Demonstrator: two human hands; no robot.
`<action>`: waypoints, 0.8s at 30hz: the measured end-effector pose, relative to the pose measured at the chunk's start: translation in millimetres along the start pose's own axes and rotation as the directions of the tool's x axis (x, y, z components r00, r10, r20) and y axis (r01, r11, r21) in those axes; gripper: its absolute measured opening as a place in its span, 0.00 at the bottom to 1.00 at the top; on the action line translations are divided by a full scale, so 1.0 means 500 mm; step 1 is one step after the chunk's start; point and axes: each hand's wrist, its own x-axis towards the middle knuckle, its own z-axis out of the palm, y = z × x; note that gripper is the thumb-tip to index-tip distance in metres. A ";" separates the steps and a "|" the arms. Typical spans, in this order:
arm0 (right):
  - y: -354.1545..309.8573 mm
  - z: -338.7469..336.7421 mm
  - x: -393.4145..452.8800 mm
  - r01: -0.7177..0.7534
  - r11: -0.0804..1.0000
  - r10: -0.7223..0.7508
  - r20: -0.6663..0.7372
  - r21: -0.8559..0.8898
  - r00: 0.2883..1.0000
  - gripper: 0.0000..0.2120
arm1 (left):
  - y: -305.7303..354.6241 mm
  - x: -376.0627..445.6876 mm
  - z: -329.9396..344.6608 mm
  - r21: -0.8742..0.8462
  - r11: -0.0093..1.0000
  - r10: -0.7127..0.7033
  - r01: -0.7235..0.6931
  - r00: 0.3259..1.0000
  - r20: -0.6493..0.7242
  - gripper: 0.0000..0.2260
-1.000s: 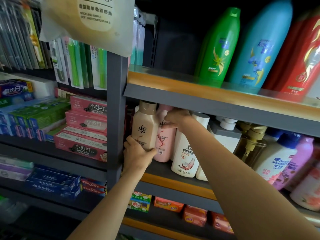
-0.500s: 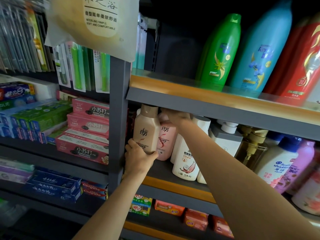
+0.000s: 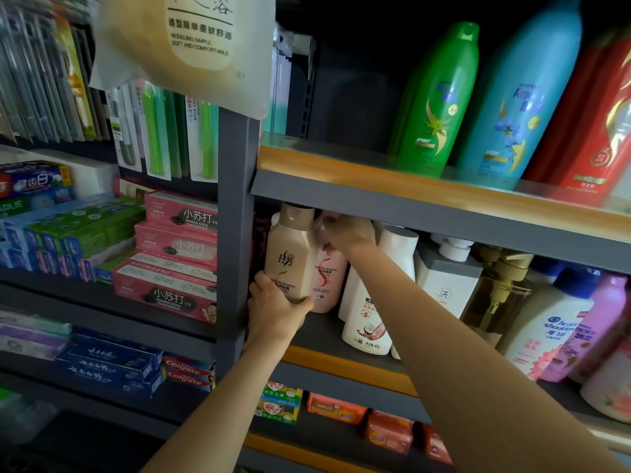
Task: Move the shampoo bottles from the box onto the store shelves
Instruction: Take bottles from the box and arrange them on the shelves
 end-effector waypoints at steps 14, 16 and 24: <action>0.039 0.065 -0.020 0.101 0.901 -0.201 -0.198 -0.421 0.959 0.25 | -0.010 0.001 -0.001 0.036 0.999 0.030 -0.030 0.999 0.011 0.40; 0.043 0.066 -0.029 0.132 0.903 -0.233 -0.209 -0.409 0.950 0.29 | -0.010 0.001 -0.002 0.035 0.999 0.033 -0.033 0.999 0.016 0.40; 0.127 0.134 -0.149 0.275 0.956 -0.293 -0.235 -0.106 0.927 0.24 | -0.002 -0.018 0.006 0.082 0.989 0.116 -0.122 0.991 0.073 0.32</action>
